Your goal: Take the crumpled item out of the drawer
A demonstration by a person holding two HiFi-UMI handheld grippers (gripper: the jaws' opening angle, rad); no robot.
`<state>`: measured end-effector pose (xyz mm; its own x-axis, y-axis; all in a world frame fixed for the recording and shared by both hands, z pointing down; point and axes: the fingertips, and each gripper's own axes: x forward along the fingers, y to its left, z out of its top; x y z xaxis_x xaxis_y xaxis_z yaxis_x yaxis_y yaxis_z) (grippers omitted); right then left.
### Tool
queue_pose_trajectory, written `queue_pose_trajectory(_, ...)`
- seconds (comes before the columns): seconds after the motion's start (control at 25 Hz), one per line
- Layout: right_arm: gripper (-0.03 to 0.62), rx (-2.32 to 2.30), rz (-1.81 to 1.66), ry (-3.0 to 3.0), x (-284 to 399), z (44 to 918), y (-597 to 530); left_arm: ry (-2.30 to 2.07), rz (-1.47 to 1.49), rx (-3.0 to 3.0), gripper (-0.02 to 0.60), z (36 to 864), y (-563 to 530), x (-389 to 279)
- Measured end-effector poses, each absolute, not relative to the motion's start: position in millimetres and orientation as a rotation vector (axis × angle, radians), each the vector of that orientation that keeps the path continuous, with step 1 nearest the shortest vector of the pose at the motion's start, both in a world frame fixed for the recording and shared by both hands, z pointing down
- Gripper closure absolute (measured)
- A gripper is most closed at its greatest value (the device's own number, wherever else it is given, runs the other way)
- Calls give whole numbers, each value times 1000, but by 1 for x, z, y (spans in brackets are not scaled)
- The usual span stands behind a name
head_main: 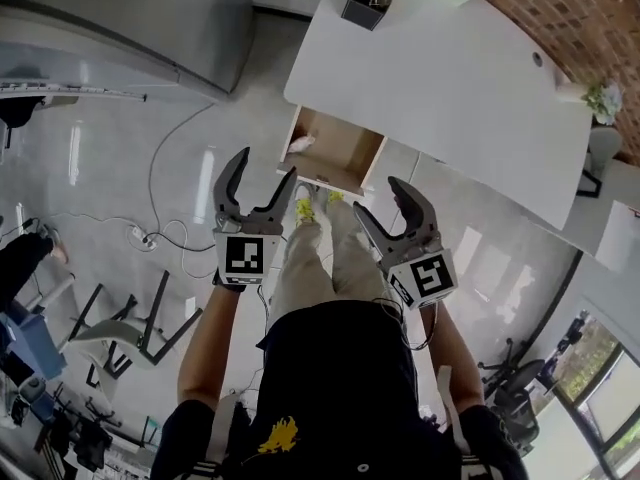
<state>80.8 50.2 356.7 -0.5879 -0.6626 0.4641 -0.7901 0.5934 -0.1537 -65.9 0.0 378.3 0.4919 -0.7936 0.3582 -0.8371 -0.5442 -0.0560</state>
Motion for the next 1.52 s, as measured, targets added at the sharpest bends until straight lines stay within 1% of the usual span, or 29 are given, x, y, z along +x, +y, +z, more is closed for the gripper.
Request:
queue_pose_trajectory(0.16, 287, 990, 459, -2469, 53, 415, 33, -1409, 562, 2556, 245, 434, -15, -63)
queue_pose_trajectory(0.32, 287, 841, 470, -2426, 34, 492, 18, -1399, 599, 2491, 245, 493, -22, -60)
queue_pose_trajectory(0.56, 287, 729, 506, -2367, 12, 610, 0, -1402, 613, 2408, 245, 581, -25, -64)
queue_pose_trajectory(0.76, 289, 654, 491, -2308, 14, 705, -10, -1416, 620, 2335, 247, 639, -19, -69)
queue_pose_trajectory(0.92, 292, 660, 521, -2247, 15, 770, -20, -1421, 621, 2311, 247, 671, -19, -75)
queue_pose_trajectory(1.12, 300, 658, 564, -2203, 0, 825, -25, -1413, 631, 2288, 247, 701, -14, -83)
queue_pose_trajectory(1.4, 310, 635, 550, -2134, -15, 859, -29, -1414, 662, 2264, 247, 706, -4, -89)
queue_pose_trajectory(1.44, 327, 638, 541, -2119, -14, 860, -30, -1413, 665, 2265, 247, 704, -3, -88)
queue_pose_trajectory(1.52, 508, 640, 517, -2094, -10, 860, -30, -1412, 669, 2269, 248, 699, -3, -88)
